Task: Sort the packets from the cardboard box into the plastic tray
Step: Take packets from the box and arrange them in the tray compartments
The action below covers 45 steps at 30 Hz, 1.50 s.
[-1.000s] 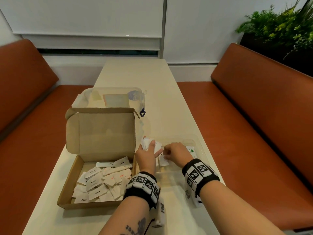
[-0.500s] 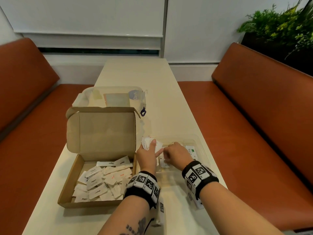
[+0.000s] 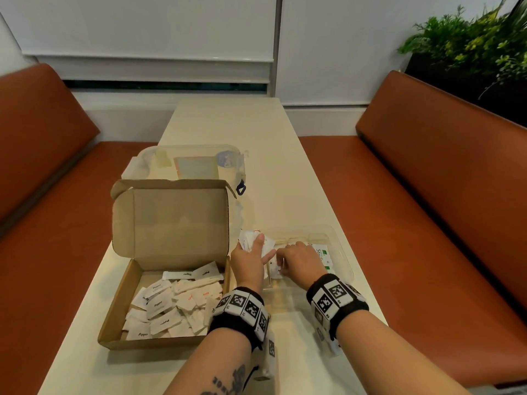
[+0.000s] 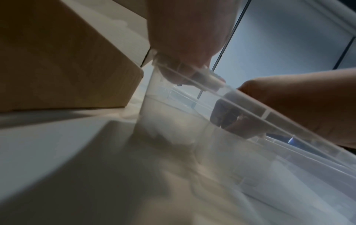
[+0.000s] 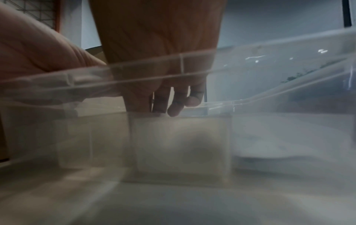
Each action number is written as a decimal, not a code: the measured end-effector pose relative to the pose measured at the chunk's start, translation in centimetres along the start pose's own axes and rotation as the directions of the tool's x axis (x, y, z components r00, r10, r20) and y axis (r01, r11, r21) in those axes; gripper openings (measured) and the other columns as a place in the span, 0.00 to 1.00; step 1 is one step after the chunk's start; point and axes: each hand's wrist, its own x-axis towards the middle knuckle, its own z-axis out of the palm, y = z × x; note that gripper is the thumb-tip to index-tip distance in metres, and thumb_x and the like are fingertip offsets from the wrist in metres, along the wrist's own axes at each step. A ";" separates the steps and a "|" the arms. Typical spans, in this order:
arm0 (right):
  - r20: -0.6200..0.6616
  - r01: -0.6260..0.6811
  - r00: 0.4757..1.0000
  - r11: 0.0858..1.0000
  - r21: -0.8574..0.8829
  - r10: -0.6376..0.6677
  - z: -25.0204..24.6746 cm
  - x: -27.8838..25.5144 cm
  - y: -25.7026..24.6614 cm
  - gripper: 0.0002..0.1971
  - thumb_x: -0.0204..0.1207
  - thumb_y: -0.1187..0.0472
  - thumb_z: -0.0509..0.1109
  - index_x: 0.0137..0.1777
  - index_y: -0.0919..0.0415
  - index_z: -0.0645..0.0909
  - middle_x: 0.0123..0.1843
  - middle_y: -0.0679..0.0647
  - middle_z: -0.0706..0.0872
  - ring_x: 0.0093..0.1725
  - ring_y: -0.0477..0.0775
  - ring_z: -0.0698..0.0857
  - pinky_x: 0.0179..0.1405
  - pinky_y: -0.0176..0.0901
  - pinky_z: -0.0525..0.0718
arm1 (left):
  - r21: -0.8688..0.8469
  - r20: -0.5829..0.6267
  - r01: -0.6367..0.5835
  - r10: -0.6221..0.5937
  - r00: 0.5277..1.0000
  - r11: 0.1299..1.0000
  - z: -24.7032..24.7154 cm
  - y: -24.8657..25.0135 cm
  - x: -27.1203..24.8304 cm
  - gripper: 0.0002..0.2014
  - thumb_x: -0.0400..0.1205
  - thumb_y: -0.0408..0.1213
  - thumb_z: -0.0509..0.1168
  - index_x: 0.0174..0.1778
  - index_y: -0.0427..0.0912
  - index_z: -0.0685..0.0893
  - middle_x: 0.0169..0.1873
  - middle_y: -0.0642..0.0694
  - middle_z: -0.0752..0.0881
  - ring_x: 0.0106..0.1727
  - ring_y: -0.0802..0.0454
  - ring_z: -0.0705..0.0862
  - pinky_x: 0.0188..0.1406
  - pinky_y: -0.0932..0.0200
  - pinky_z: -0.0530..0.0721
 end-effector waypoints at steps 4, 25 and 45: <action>-0.067 -0.072 0.994 0.982 0.174 0.085 -0.3 -0.1 -0.3 0.07 0.76 0.58 0.69 0.52 0.56 0.82 0.48 0.53 0.87 0.52 0.54 0.81 0.51 0.46 0.78 | -0.010 0.025 -0.009 0.010 1.000 1.000 -0.2 0.1 -0.1 0.15 0.83 0.37 0.66 0.56 0.27 0.83 0.50 0.30 0.88 0.29 0.58 0.86 0.20 0.78 0.76; 0.003 -0.108 0.943 0.298 0.948 0.334 -3.6 -0.3 -3.0 0.05 0.70 0.70 0.76 0.44 0.66 0.83 0.32 0.55 0.84 0.28 0.46 0.82 0.31 0.32 0.84 | -0.395 0.127 0.170 -0.129 0.983 0.903 0.1 2.1 2.0 0.11 0.87 0.37 0.56 0.64 0.46 0.76 0.51 0.37 0.86 0.49 0.44 0.88 0.41 0.51 0.87; -0.185 -0.001 0.889 0.407 0.914 0.418 -5.2 -0.9 -0.3 0.07 0.71 0.70 0.73 0.42 0.58 0.89 0.43 0.50 0.89 0.40 0.39 0.83 0.43 0.25 0.80 | -0.345 0.201 0.166 -0.100 0.974 0.924 -0.3 1.5 1.8 0.08 0.81 0.23 0.65 0.54 0.34 0.78 0.56 0.34 0.80 0.54 0.42 0.86 0.36 0.58 0.90</action>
